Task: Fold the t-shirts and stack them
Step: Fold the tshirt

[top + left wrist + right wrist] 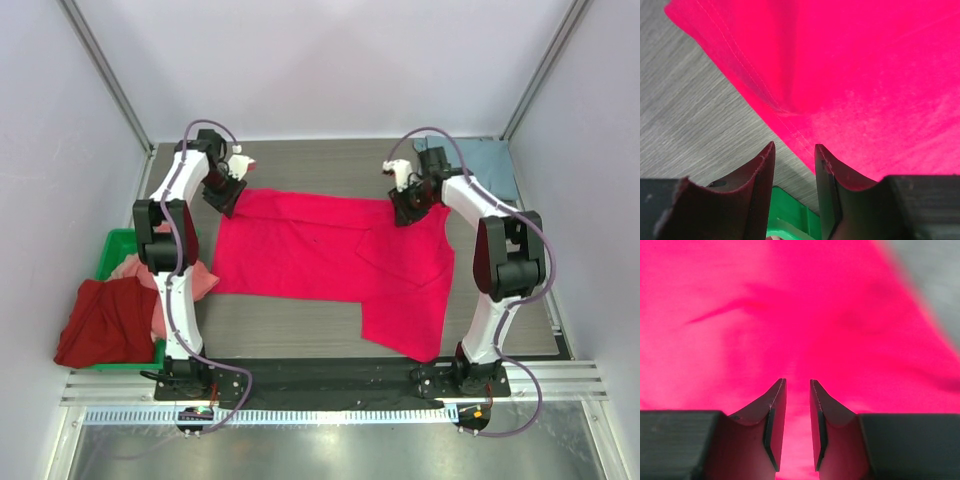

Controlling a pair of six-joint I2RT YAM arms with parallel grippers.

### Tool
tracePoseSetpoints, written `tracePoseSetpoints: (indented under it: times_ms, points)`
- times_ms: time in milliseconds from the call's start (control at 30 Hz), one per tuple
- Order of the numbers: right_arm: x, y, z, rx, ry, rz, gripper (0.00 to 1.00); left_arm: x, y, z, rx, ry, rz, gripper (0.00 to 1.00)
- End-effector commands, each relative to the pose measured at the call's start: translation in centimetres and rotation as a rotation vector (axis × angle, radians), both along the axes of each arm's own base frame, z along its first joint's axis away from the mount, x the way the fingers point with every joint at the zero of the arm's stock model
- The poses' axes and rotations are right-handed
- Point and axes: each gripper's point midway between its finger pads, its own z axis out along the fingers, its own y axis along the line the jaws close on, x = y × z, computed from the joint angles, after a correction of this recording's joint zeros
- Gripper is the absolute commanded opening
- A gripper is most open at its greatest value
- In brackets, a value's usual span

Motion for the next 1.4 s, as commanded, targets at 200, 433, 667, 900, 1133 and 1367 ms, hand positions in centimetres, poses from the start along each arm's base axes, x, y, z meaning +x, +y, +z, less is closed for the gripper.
tracePoseSetpoints:
  times_ms: [200,433,667,900,1133,1367]
  points:
    - [8.0,-8.2,-0.2,-0.068,-0.103,-0.195,0.30,0.8,1.2,-1.0,0.036,0.036,0.056,0.40]
    - [9.7,-10.5,-0.6,-0.089,-0.121,-0.230,0.29,1.2,1.0,-2.2,0.031,0.048,0.064,0.42]
    - [10.1,-11.8,-2.5,-0.118,-0.103,-0.256,0.29,2.2,0.5,-2.6,0.008,0.036,0.081,0.34]
    - [10.4,-12.7,-4.0,-0.149,-0.091,-0.266,0.29,2.3,-0.3,-3.0,-0.005,0.046,0.072,0.24]
    - [10.5,-13.1,-4.8,-0.159,-0.084,-0.271,0.29,2.2,-1.0,-3.1,-0.038,0.054,0.074,0.18]
    - [10.4,-13.5,-5.2,-0.165,-0.079,-0.276,0.29,2.1,-1.2,-2.5,-0.053,0.042,0.055,0.00]
